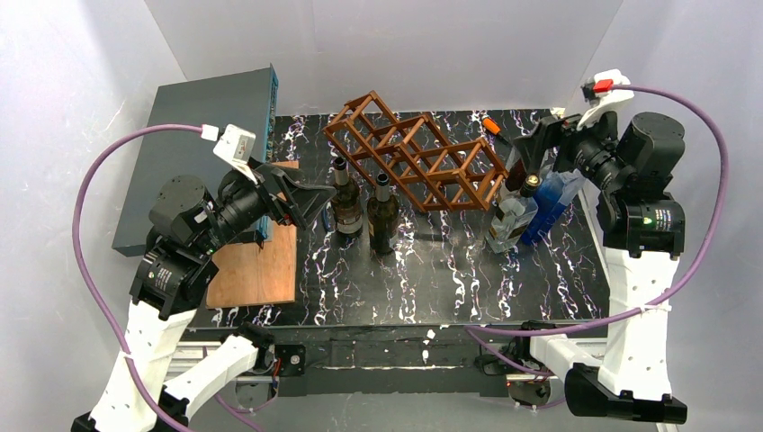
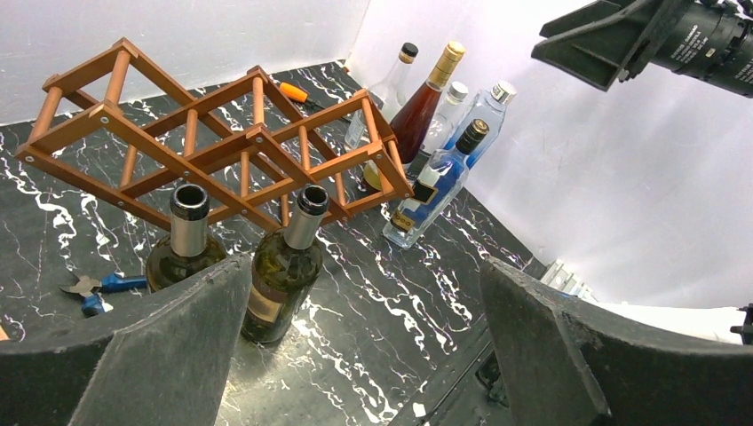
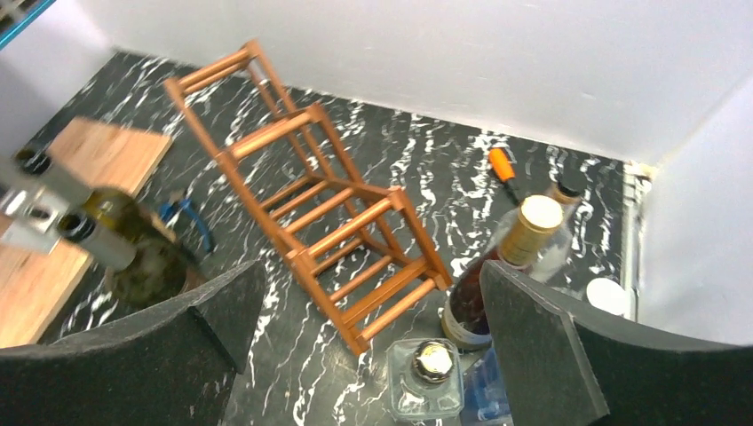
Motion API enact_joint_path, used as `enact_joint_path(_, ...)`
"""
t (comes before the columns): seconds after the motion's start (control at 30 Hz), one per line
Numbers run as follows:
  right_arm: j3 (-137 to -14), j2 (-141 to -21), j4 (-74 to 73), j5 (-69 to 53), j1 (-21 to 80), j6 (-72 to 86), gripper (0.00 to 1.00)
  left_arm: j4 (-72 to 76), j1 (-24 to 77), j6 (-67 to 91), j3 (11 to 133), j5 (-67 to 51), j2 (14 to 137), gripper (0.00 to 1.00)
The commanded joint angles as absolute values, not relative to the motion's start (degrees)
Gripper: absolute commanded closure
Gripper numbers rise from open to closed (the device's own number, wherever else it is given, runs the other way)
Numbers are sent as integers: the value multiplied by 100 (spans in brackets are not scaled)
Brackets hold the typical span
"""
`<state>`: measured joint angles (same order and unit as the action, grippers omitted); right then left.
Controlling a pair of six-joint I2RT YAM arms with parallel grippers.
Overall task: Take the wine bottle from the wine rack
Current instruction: Reset both arms
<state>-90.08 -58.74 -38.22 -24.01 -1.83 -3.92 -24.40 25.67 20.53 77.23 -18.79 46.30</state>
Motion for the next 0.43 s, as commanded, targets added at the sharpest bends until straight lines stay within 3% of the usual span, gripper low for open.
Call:
enact_joint_path(0.0, -9015, -5799, -3241, -1121, -202, 335, 0, -2364, 2550, 1960, 7672, -1854, 4573, 1)
enact_joint_path(0.4, -9028, -5783, -3402, -1894, -211, 180, 0, -2408, 2549, 1918, 7659, -1854, 4557, 1)
